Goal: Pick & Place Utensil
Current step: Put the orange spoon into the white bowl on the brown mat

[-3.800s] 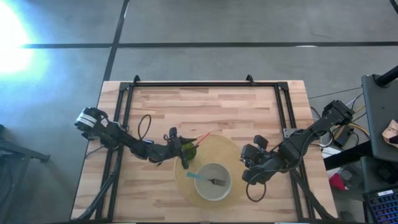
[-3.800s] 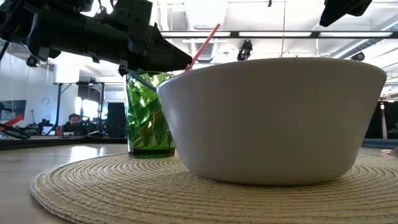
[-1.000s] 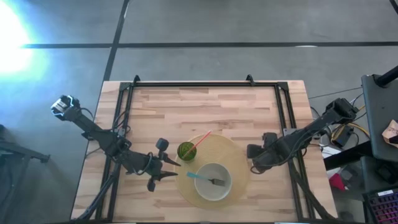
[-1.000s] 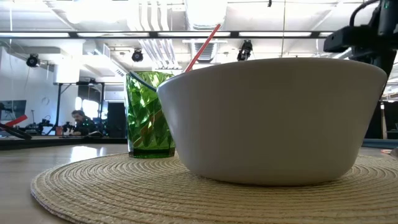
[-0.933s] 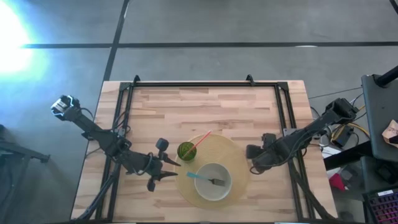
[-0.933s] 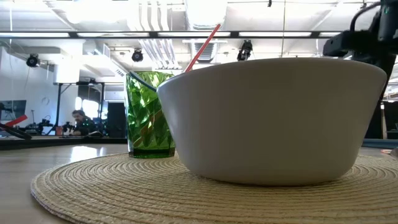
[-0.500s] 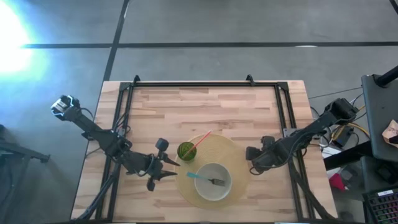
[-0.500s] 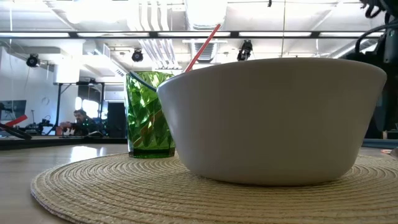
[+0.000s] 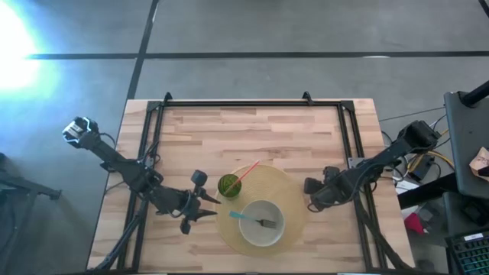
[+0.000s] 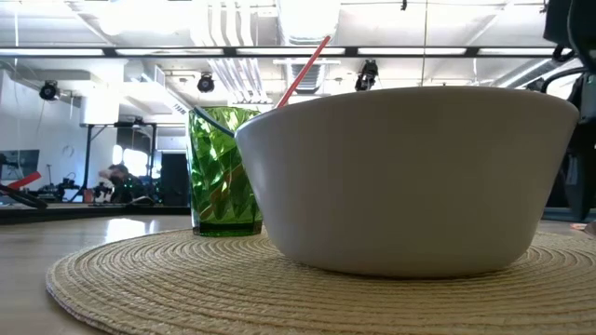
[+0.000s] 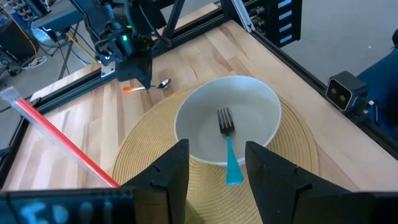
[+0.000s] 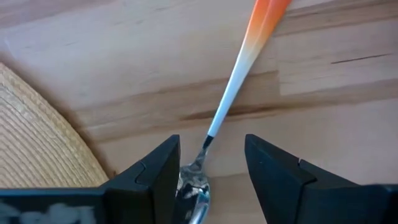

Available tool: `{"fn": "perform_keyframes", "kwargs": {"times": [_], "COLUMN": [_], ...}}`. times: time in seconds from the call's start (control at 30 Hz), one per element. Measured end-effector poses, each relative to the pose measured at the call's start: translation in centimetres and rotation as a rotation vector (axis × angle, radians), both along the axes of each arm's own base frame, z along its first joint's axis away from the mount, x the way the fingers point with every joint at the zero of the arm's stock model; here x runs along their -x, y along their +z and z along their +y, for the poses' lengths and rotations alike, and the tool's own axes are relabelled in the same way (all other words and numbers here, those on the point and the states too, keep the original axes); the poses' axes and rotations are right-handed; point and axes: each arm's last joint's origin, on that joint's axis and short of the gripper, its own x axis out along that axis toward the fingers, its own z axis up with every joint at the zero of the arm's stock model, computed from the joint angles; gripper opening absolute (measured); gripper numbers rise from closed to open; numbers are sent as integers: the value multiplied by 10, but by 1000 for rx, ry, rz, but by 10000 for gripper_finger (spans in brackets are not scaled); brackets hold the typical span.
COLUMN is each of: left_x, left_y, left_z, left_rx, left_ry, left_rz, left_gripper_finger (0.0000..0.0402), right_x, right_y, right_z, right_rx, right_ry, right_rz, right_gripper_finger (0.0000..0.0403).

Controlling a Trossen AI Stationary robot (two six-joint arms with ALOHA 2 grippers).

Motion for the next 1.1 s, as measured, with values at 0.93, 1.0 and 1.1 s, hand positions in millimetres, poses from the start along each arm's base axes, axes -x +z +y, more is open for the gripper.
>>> {"fn": "perform_keyframes", "kwargs": {"times": [0.93, 1.0, 1.1], "left_x": [1, 1, 1], "left_y": [0, -1, -1], "left_z": [-1, -1, -1], "left_rx": [8, 6, 2], "left_ry": [-1, -2, -2], "left_rz": [2, 4, 10], "left_gripper_finger": [152, 152, 152], "right_x": [8, 9, 9], "right_y": [-17, -17, -17], "right_z": [-13, -13, -13], "right_rx": [-38, -37, -32], "right_ry": [-36, -36, -13], "right_rz": [56, 64, 73], "right_gripper_finger": [57, 44, 28]}}
